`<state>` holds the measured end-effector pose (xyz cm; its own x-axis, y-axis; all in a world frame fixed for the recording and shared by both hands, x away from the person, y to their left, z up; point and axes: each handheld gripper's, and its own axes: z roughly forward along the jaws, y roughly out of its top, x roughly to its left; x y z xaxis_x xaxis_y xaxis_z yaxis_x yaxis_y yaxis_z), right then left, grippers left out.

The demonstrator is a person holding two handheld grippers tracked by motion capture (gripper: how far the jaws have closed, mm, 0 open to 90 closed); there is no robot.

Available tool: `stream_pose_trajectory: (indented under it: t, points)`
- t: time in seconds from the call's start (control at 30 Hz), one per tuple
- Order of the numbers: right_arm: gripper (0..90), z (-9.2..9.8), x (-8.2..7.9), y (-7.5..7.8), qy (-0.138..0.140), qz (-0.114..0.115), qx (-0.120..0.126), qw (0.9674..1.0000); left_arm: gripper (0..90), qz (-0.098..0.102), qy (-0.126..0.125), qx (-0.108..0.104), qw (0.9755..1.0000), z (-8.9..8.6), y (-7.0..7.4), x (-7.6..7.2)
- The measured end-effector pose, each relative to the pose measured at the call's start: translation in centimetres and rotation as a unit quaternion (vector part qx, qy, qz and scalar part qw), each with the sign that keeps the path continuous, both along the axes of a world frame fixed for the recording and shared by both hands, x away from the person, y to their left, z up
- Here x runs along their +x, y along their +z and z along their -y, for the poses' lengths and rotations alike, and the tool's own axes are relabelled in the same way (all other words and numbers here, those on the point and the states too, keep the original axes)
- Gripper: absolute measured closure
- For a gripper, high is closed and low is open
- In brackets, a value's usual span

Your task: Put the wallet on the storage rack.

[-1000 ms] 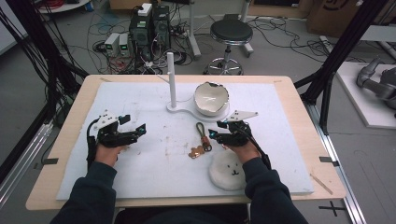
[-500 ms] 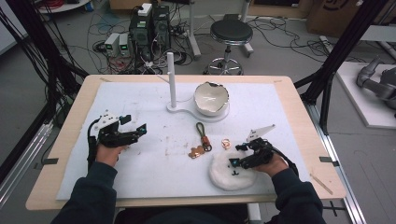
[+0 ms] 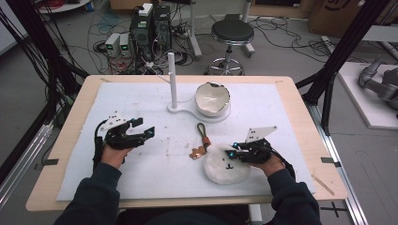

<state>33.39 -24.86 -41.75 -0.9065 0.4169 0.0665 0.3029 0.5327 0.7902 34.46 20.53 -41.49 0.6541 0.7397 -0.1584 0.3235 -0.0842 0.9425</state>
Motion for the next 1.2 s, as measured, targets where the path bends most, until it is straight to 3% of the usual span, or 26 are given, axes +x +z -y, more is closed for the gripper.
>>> stream_pose_trajectory:
  t: [0.1, 0.13, 0.17, 0.2, 0.23, 0.4, 0.47, 0.5, 0.57, 0.63, 0.67, 0.73, 0.8, 0.87, 0.93, 1.0, 1.03, 1.13, 1.2]
  points:
    - [78.6, -0.6, 0.0, 0.8, -0.004, 0.017, 0.025, 0.9995, 31.8, -0.017, -0.058, -0.009, 0.9982, 2.0, -0.1, -0.2]
    - [78.6, -0.9, 0.0, 0.9, -0.006, 0.022, 0.029, 0.9993, 31.8, -0.017, -0.058, -0.009, 0.9982, 2.0, -0.1, -0.2]
    - [78.5, -1.2, 0.1, 1.1, -0.003, 0.023, 0.035, 0.9991, 31.8, -0.022, -0.076, -0.008, 0.9968, 2.7, -0.2, -0.3]
    - [78.5, -1.2, 0.1, 1.1, -0.003, 0.023, 0.035, 0.9991, 31.8, -0.028, -0.098, -0.005, 0.9948, 3.5, -0.3, -0.5]
    - [78.5, -1.8, 0.0, 1.3, -0.002, 0.023, 0.045, 0.9987, 31.5, -0.036, -0.138, 0.007, 0.9897, 5.1, -0.4, -0.8]
    - [78.3, -3.0, -0.1, 2.0, -0.005, 0.047, 0.060, 0.9971, 28.8, -0.049, -0.211, 0.024, 0.9759, 9.1, -0.8, -1.7]
    - [78.2, -3.3, -0.1, 2.2, -0.012, 0.057, 0.066, 0.9961, 28.8, -0.055, -0.226, 0.026, 0.9723, 10.3, -1.0, -1.8]
    - [78.1, -3.4, 0.0, 2.2, -0.011, 0.059, 0.068, 0.9959, 29.2, -0.055, -0.226, 0.026, 0.9723, 10.3, -1.0, -1.8]
    - [78.0, -3.6, 0.0, 2.2, -0.013, 0.056, 0.070, 0.9959, 35.5, -0.069, -0.233, 0.027, 0.9697, 11.2, -1.4, -1.8]
    - [77.6, -3.8, -0.1, 2.1, -0.008, 0.054, 0.071, 0.9960, 46.6, -0.075, -0.233, 0.028, 0.9693, 11.4, -1.5, -1.8]
    - [77.6, -3.8, -0.1, 2.1, -0.008, 0.054, 0.071, 0.9960, 46.6, -0.077, -0.234, 0.029, 0.9687, 11.5, -1.7, -1.8]
    - [76.4, -4.0, -0.1, 2.1, -0.001, 0.052, 0.072, 0.9960, 68.8, -0.061, -0.233, 0.053, 0.9690, 11.7, -1.9, -2.0]
    - [72.5, -3.8, 0.0, 2.0, -0.004, 0.047, 0.071, 0.9964, 74.4, -0.050, -0.234, 0.053, 0.9695, 11.6, -1.8, -2.1]
    - [61.5, -3.5, 0.2, 1.9, -0.012, 0.032, 0.079, 0.9963, 76.5, -0.030, -0.234, 0.030, 0.9713, 11.1, -1.3, -2.2]
    - [44.2, -2.9, 0.6, 1.6, -0.025, 0.011, 0.091, 0.9955, 77.2, -0.015, -0.230, 0.007, 0.9731, 10.5, -0.9, -2.2]
    - [40.8, -2.1, 1.0, 1.3, -0.036, -0.004, 0.110, 0.9933, 77.5, -0.007, -0.227, -0.005, 0.9740, 10.2, -0.7, -2.2]
    - [38.3, -1.5, 1.1, 1.0, -0.044, -0.014, 0.124, 0.9912, 77.6, 0.008, -0.220, -0.034, 0.9748, 9.5, -0.4, -2.2]
    - [37.5, -0.6, 1.5, 0.5, -0.051, -0.042, 0.147, 0.9870, 77.8, 0.026, -0.211, -0.084, 0.9735, 8.6, 0.2, -2.0]
    - [37.7, -0.5, 1.7, 0.1, -0.044, -0.060, 0.163, 0.9839, 77.8, 0.028, -0.209, -0.096, 0.9729, 8.3, 0.4, -2.0]
